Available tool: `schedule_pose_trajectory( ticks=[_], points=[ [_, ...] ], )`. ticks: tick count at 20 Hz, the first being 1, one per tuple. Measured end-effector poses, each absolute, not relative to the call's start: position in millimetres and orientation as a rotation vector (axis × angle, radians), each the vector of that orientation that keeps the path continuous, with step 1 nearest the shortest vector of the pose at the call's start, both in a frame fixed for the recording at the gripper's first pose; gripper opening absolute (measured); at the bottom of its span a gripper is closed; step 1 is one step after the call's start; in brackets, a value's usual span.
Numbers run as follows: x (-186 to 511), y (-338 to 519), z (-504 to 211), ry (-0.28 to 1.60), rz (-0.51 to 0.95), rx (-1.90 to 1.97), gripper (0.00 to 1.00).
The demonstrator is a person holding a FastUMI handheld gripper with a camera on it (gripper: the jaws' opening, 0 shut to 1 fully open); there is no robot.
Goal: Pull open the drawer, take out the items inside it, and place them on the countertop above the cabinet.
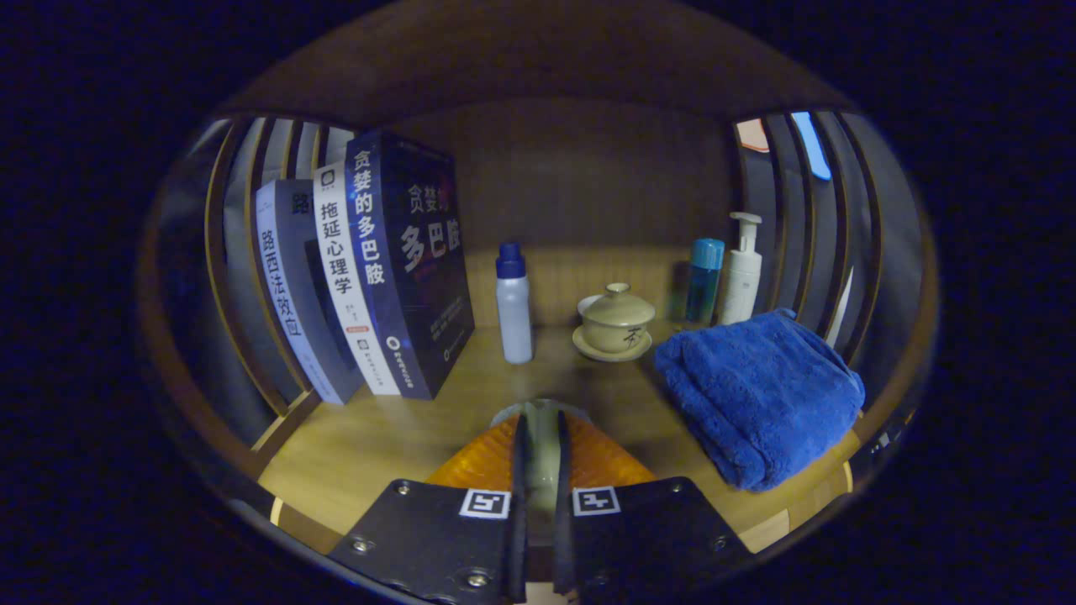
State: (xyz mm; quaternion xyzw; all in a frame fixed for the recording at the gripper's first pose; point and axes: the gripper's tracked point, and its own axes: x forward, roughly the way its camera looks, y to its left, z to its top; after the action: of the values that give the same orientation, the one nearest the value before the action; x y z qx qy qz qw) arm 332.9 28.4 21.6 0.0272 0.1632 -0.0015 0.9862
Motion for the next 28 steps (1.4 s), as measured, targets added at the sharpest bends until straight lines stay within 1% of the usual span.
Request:
schedule_pose_trajectory(
  ticks=[8, 9, 10, 12, 13, 14, 19, 21, 25, 28],
  points=[
    [346, 28, 26, 0.276, -0.021, 0.035, 0.13],
    [345, 25, 25, 0.277, -0.032, 0.023, 0.13],
    [344, 24, 25, 0.276, -0.037, 0.014, 0.16],
    [336, 24, 27, 0.274, -0.034, 0.001, 0.28],
    [334, 29, 29, 0.271, -0.016, 0.004, 0.31],
    [329, 32, 33, 0.267, -0.006, 0.005, 0.39],
    [302, 23, 59, 0.218, -0.03, 0.04, 0.89],
    [284, 22, 75, 0.191, -0.02, 0.052, 0.98],
    [240, 11, 112, 0.127, -0.025, 0.074, 0.98],
    [196, -9, 133, 0.099, -0.072, 0.032, 0.98]
  ],
)
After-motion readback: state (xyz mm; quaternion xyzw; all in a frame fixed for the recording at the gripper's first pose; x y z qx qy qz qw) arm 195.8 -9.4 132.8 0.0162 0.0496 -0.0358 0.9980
